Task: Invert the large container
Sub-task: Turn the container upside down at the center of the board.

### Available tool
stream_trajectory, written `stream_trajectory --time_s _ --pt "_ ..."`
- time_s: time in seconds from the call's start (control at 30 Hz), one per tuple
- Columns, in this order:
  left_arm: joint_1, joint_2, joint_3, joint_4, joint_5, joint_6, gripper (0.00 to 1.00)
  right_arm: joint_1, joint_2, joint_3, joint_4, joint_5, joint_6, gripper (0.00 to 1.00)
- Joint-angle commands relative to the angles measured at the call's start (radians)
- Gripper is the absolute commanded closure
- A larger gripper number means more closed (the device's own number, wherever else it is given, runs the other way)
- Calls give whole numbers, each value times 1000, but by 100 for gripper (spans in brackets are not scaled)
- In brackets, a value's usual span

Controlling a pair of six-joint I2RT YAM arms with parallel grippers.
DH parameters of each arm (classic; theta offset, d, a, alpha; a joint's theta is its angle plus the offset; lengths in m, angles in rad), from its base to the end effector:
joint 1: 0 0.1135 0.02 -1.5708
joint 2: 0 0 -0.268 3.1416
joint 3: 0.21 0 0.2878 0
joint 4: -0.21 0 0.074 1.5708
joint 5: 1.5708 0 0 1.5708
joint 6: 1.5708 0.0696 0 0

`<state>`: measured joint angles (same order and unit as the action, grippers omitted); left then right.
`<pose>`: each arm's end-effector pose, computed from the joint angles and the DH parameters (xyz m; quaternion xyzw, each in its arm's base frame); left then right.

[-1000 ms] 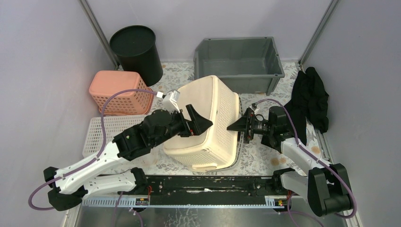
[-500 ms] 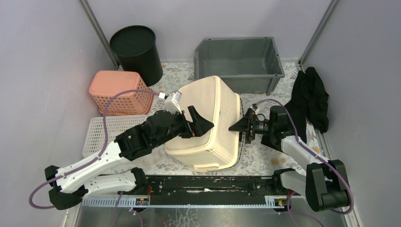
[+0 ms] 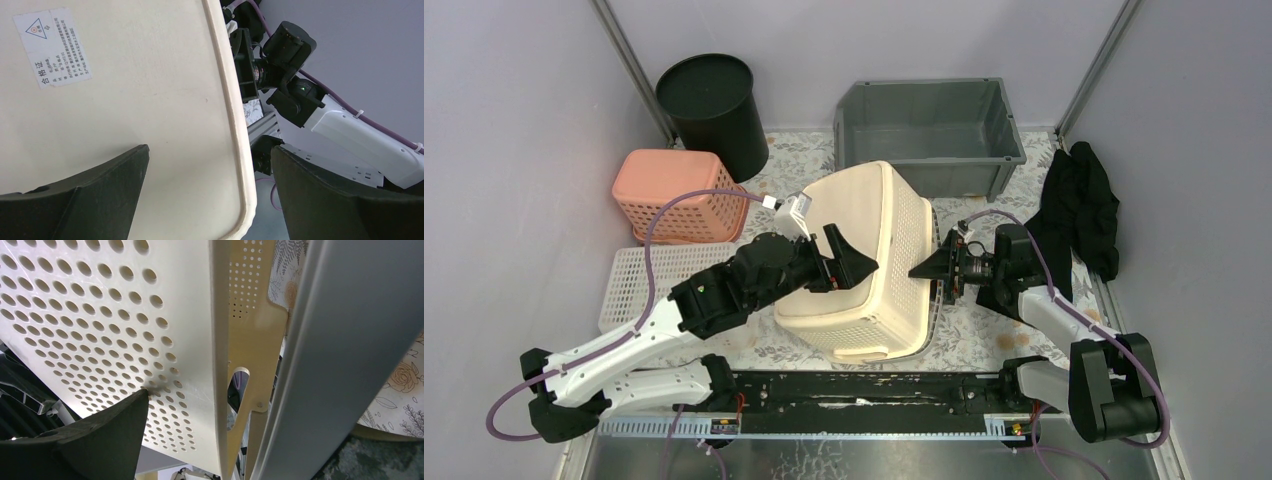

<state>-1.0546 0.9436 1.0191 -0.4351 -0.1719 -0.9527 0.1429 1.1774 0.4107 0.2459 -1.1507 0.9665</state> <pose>0.1448 -0.2310 0.3614 -0.0071 0.8206 -0.4404 0.3642 0.2388 0.0986 0.1580 0.0407 0.7745 0.6217 0.1095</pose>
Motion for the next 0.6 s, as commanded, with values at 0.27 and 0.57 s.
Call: stream_trajectory --time_s 0.27,0.57 --pt "-21 40 -19 -33 54 -12 0 -5 19 37 -453 600 -346 6" --pt "-22 43 -25 -24 58 -12 0 -4 -10 71 -534 730 -420 6"
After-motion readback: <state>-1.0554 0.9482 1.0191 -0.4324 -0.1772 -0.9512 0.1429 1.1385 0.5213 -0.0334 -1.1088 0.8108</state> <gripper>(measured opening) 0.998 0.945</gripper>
